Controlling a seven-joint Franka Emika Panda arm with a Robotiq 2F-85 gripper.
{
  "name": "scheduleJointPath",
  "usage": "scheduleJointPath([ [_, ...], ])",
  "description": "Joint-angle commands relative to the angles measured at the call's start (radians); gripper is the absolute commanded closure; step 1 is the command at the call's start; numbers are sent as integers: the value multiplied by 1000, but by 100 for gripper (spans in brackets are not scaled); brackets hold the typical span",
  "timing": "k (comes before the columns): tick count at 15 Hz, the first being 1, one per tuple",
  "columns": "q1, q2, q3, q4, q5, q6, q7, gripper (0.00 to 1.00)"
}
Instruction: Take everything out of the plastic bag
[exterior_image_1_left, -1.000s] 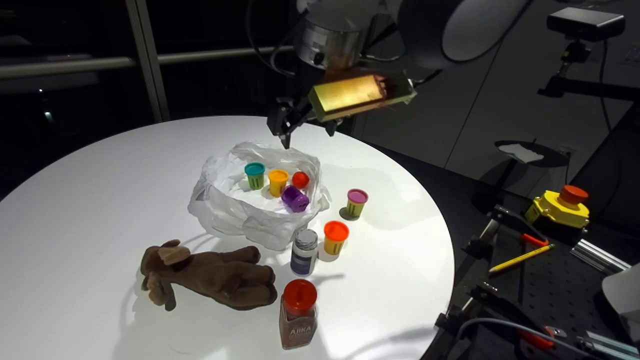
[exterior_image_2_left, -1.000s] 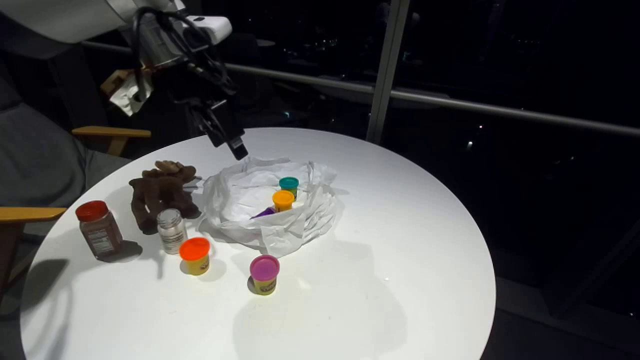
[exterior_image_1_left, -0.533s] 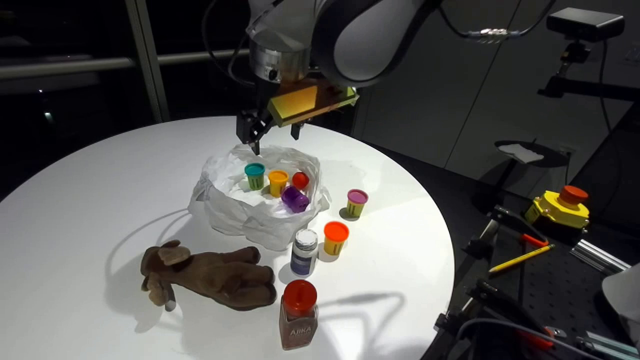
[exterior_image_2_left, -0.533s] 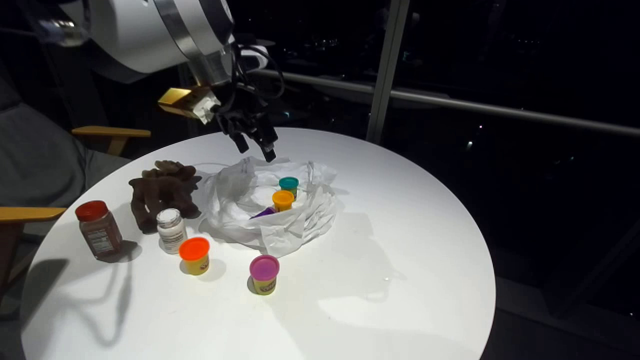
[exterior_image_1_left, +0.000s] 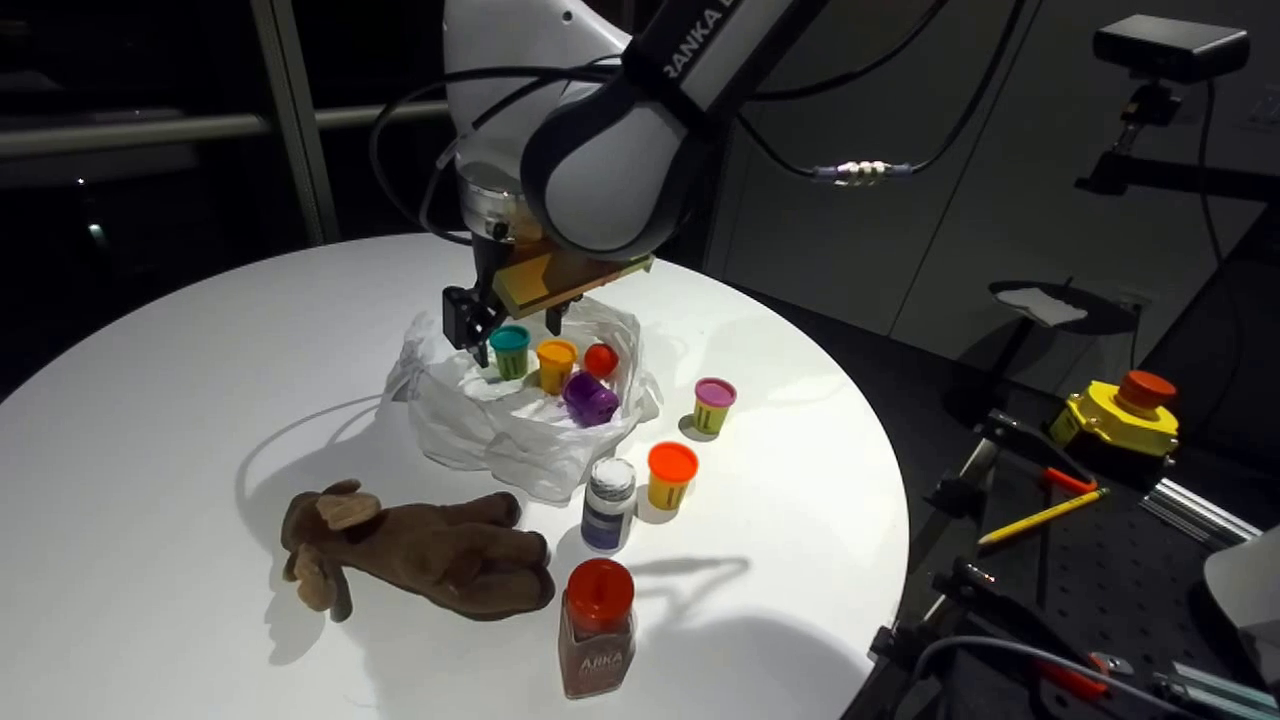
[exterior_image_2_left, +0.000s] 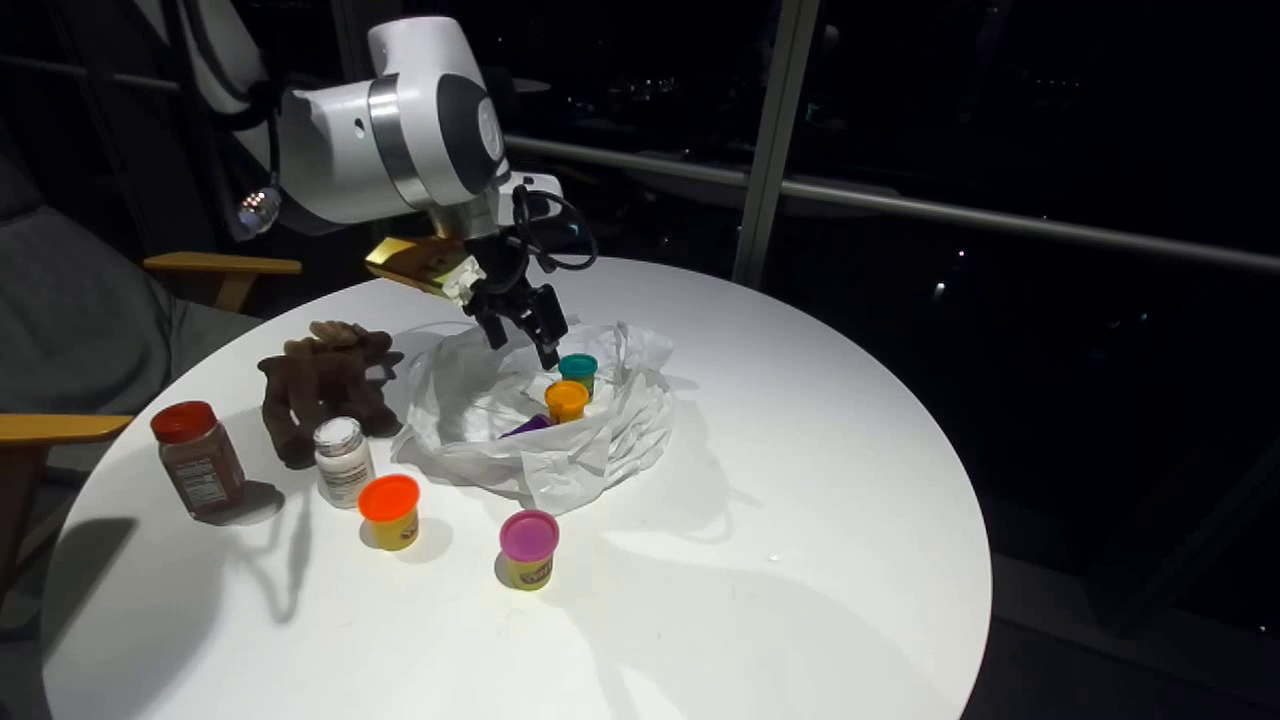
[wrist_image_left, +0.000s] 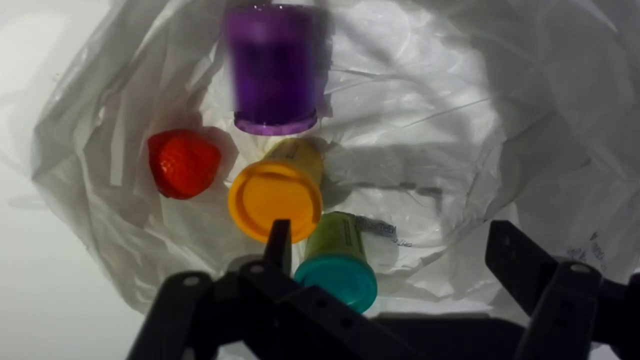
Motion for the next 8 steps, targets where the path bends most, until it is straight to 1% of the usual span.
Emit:
scheduleJointPath([
  [1,20,82,-31,133,74,-45,-81,0],
  [4,23,130,-56,210,104,-94,-111,0],
  [8,12,188,-68,302,132,-141,-146,0],
])
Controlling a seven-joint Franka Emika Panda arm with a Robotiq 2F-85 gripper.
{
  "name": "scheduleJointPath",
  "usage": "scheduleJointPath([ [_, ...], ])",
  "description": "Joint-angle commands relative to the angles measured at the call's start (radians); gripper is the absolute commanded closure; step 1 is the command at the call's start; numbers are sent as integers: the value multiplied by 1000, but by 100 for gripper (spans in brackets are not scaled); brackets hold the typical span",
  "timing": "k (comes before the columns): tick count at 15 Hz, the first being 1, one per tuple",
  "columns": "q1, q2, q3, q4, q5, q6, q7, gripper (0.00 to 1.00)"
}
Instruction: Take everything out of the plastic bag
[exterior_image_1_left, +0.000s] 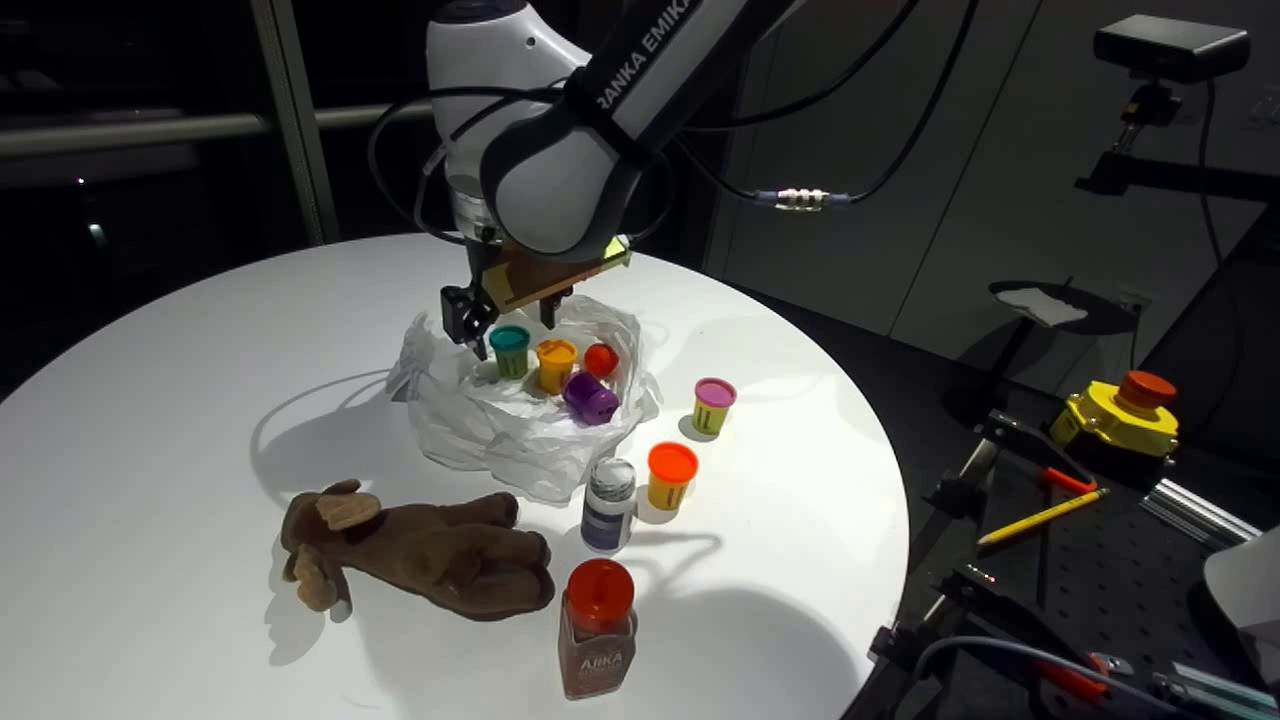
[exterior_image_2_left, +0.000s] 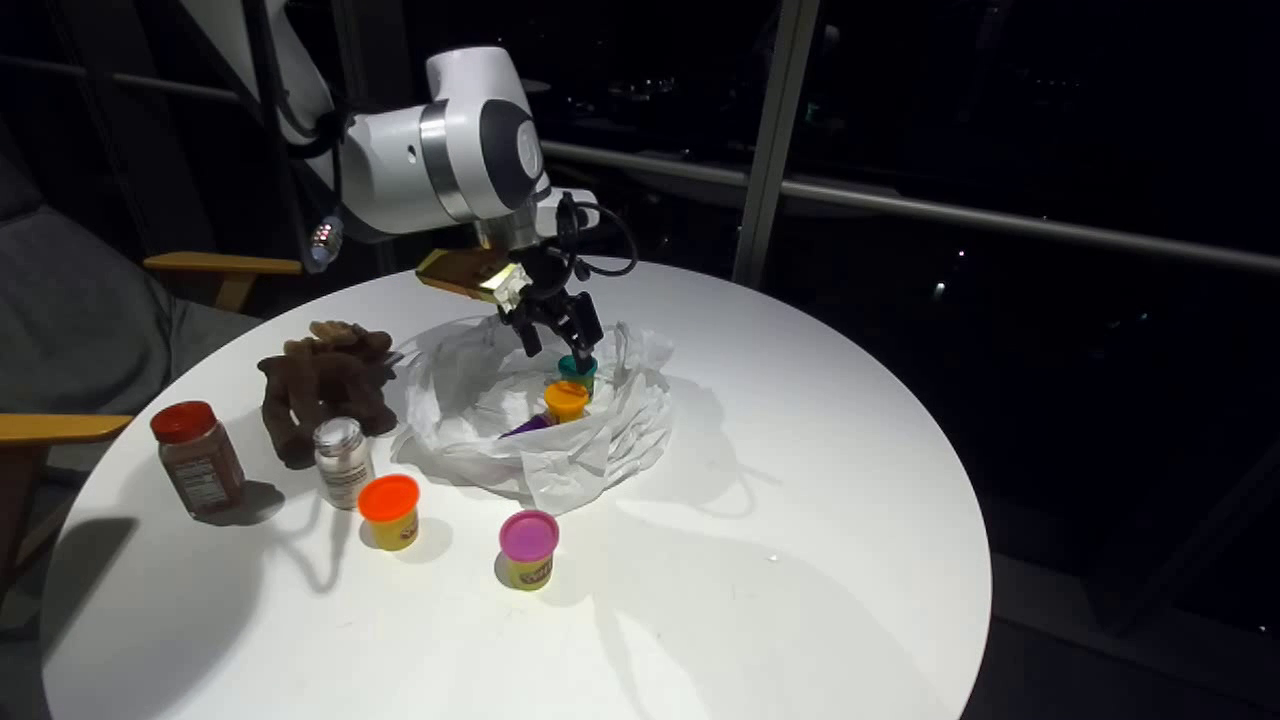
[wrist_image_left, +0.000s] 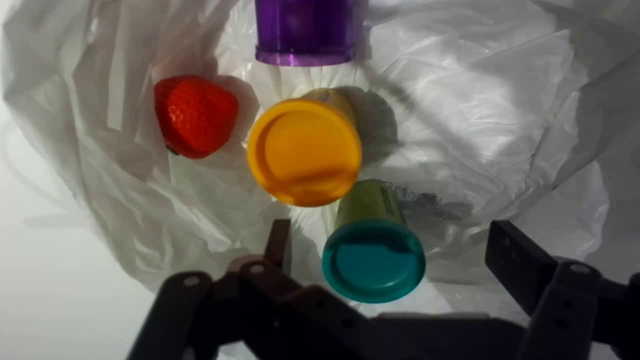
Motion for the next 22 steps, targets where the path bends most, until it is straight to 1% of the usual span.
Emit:
scheduleJointPath([
  [1,0,73,-17,129,51,-56,-57,0],
  [5,-10,120,-17,198,83,-79,-87,0],
  [6,-13,129,-17,210,90,-81,-92,8],
  [7,-16,137,-18,222,95,-83,-97,26],
  [11,-17,150,-23,244,114,-84,-104,58],
  [13,-12,142,-29,241,119,-91,-96,71],
  [15,2,111,-40,212,115,-96,-77,72],
  [17,13,56,-49,157,112,-75,-59,72],
  [19,27,-17,-60,77,107,-44,-32,72],
  [22,52,-143,-75,-72,96,-4,24,72],
])
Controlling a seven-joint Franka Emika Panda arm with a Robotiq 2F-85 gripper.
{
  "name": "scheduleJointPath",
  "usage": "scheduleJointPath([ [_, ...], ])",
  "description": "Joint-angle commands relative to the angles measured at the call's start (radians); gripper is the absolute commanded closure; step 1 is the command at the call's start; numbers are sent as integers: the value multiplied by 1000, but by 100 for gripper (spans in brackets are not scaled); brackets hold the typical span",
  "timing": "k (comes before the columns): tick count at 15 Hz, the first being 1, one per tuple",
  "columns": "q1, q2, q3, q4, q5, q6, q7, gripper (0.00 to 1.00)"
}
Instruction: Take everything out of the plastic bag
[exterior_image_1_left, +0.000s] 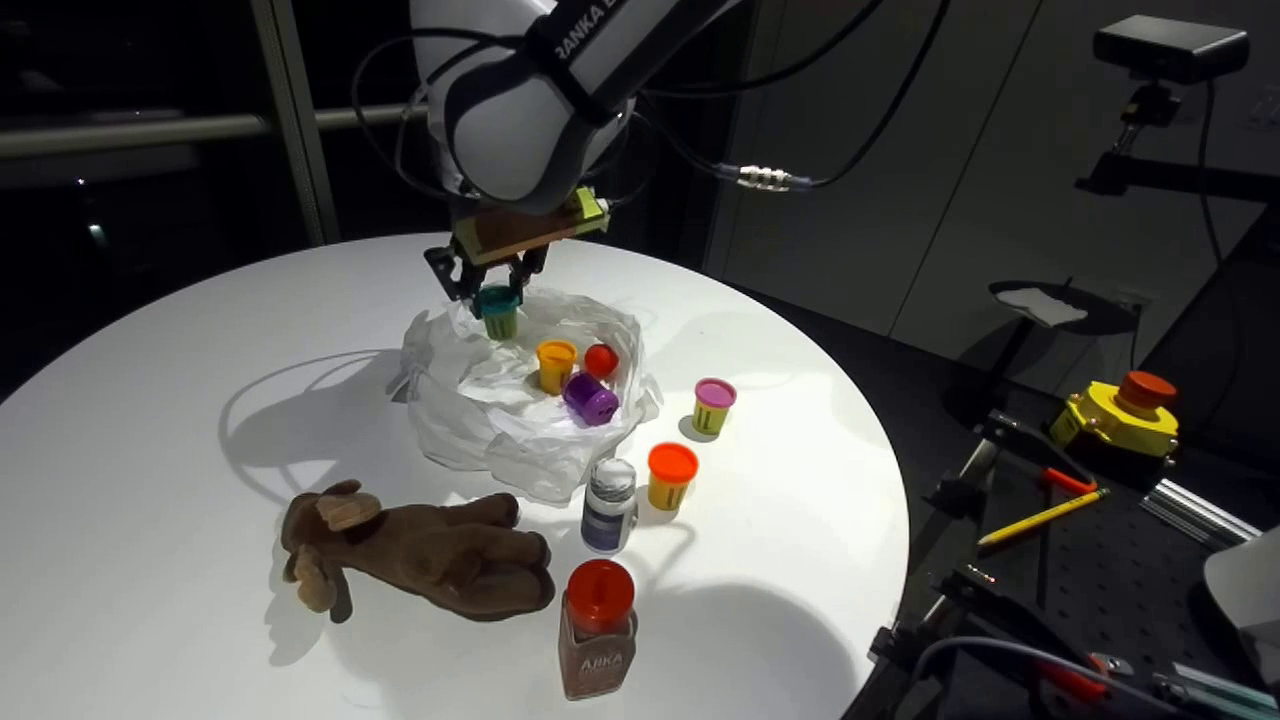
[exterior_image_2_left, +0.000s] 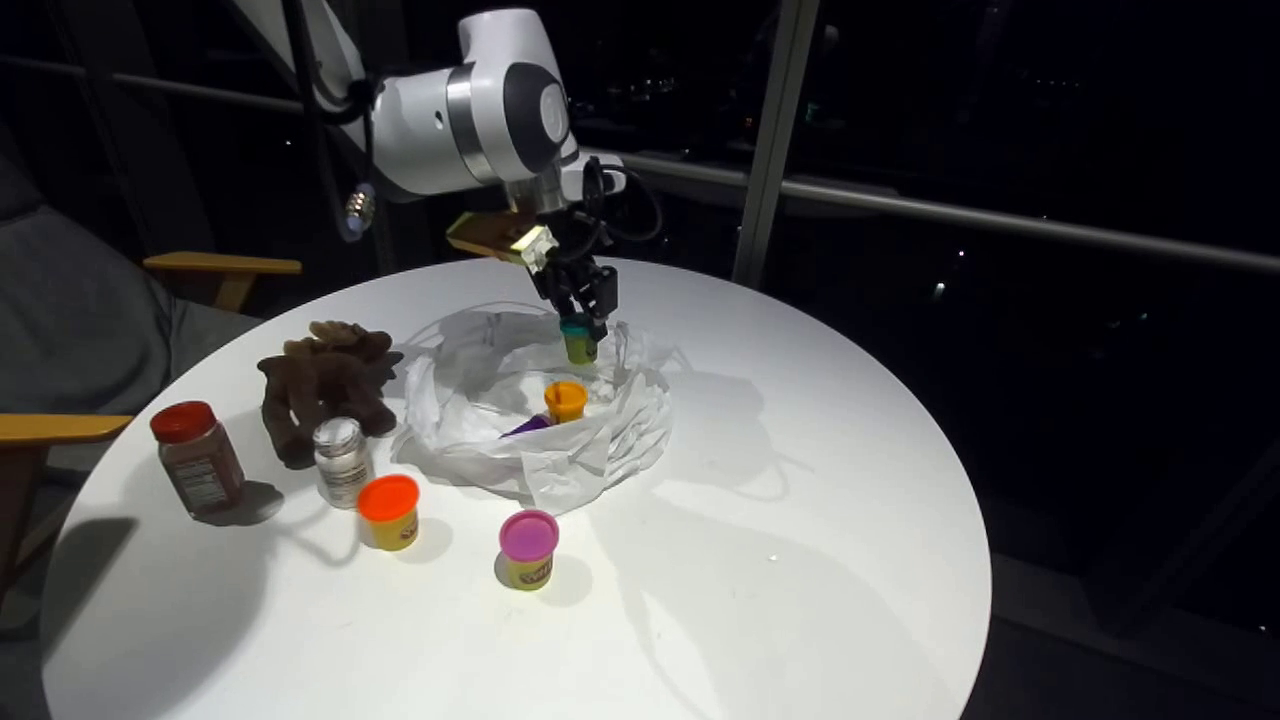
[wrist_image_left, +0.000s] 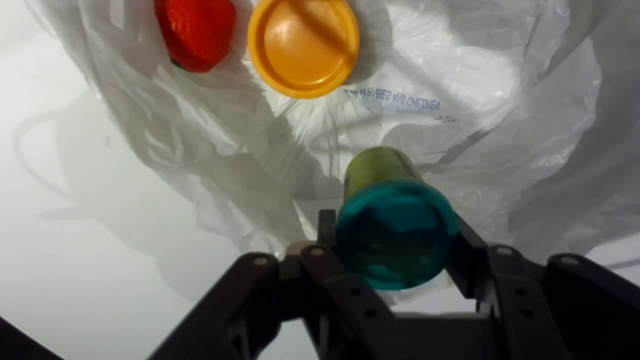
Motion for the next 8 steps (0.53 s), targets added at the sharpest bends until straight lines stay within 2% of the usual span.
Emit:
scheduleJointPath([
  [1,48,-196,-27,-235,10,56,74,72],
  [4,65,-299,-8,-378,11,88,125,72],
  [8,148,-429,-37,-581,-45,113,275,72],
])
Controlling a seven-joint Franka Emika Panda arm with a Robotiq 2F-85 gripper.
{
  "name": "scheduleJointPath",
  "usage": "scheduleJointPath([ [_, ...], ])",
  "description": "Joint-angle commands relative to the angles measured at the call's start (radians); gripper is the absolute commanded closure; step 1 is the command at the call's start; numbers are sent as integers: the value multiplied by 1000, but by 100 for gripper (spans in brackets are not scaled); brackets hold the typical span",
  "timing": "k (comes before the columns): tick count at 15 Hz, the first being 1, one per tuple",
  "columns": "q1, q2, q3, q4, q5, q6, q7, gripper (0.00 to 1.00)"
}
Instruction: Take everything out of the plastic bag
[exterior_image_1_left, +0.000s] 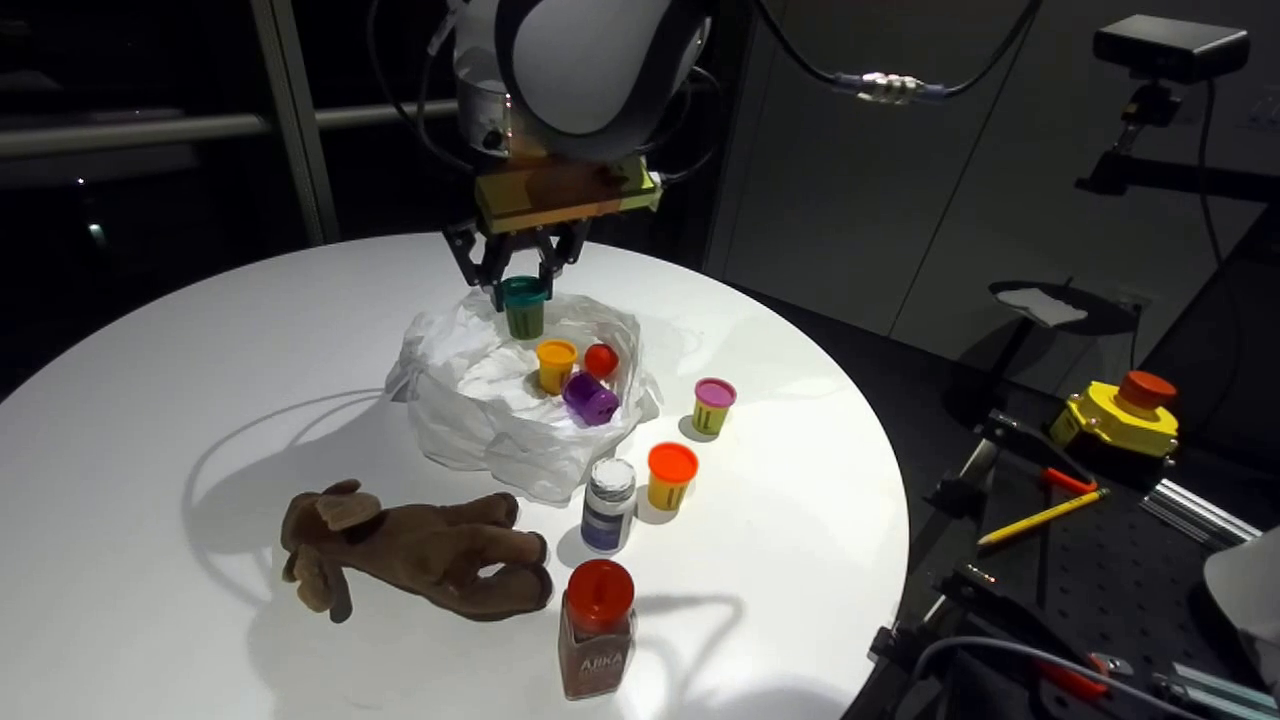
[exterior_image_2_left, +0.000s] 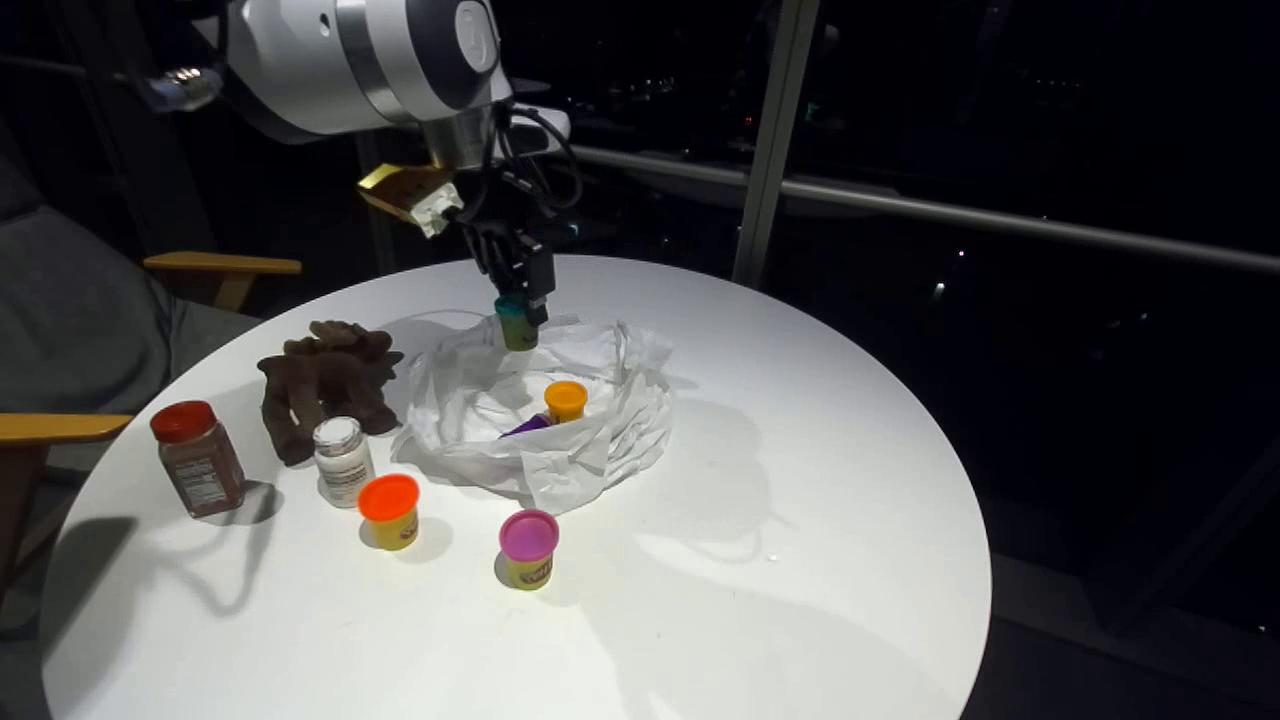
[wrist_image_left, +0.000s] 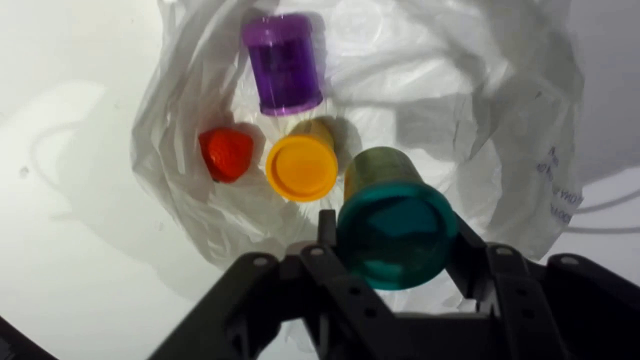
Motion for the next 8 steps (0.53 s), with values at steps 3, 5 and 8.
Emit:
scheduleJointPath([
  [3,133,-248,-54,-356,-132,55,285,72],
  [5,162,-327,-55,-463,-215,48,412,72],
  [8,160,-458,-21,-630,-341,46,597,72],
])
